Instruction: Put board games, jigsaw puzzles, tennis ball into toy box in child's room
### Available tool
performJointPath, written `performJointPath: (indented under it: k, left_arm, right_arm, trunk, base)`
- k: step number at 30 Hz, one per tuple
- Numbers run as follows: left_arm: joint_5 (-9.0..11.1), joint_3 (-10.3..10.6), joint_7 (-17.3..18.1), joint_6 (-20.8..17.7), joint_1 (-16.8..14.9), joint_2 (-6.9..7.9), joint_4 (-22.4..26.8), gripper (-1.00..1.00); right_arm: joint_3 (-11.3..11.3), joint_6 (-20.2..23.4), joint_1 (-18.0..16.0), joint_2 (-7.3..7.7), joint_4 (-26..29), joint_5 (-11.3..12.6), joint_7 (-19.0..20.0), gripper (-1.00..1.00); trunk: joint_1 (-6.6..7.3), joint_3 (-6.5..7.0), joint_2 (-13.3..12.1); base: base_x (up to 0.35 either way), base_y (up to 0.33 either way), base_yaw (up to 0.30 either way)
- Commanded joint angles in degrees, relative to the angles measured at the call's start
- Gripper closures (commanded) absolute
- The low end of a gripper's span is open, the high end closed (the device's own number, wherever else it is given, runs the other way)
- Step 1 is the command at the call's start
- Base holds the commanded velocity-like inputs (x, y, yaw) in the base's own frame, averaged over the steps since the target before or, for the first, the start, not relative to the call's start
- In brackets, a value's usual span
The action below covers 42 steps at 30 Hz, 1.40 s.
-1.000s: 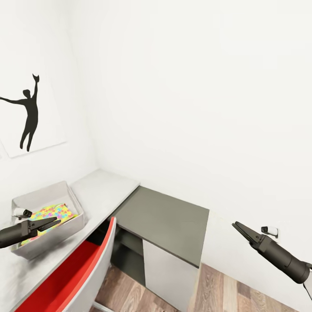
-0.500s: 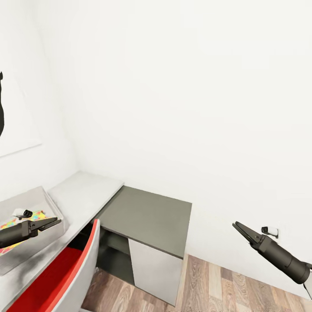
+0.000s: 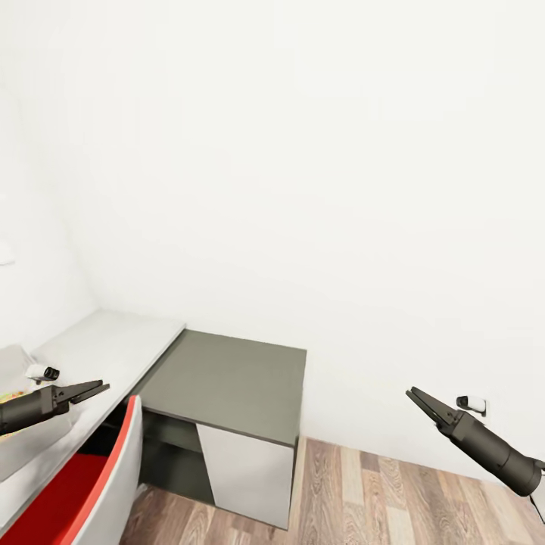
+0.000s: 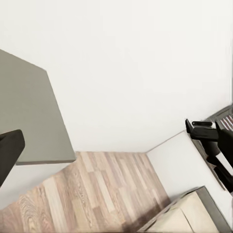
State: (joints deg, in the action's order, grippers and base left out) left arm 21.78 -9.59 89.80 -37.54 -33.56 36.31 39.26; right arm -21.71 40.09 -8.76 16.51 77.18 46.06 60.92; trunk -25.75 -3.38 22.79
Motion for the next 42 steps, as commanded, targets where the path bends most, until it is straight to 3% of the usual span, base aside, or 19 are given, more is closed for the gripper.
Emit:
performJointPath:
  k: [1, 30, 42]
  left_arm:
    - [0.02, -0.01, 0.20, -0.61, -0.02, 0.01, 0.02, -1.00]
    - [0.02, 0.10, 0.20, -0.53, -0.02, -0.36, 0.04, -1.00]
    - [0.02, 0.10, 0.20, -0.52, -0.02, -0.82, 0.15, -1.00]
  right_arm:
    - [0.02, 0.36, -0.07, 0.01, -0.02, 0.26, 0.00, -1.00]
    - [0.01, 0.34, -0.04, -0.11, -0.02, 0.27, 0.08, -1.00]
    - [0.09, 0.30, -0.05, -0.24, 0.48, 0.25, 0.07, -1.00]
  trunk:
    - [-0.04, -0.13, 0.13]
    - [-0.04, 0.41, 0.13]
    - [-0.04, 0.45, 0.13]
  base:
    - [0.000, 0.000, -0.277]
    - [-0.048, 0.000, -0.279]
    - [-0.254, 0.000, -0.045]
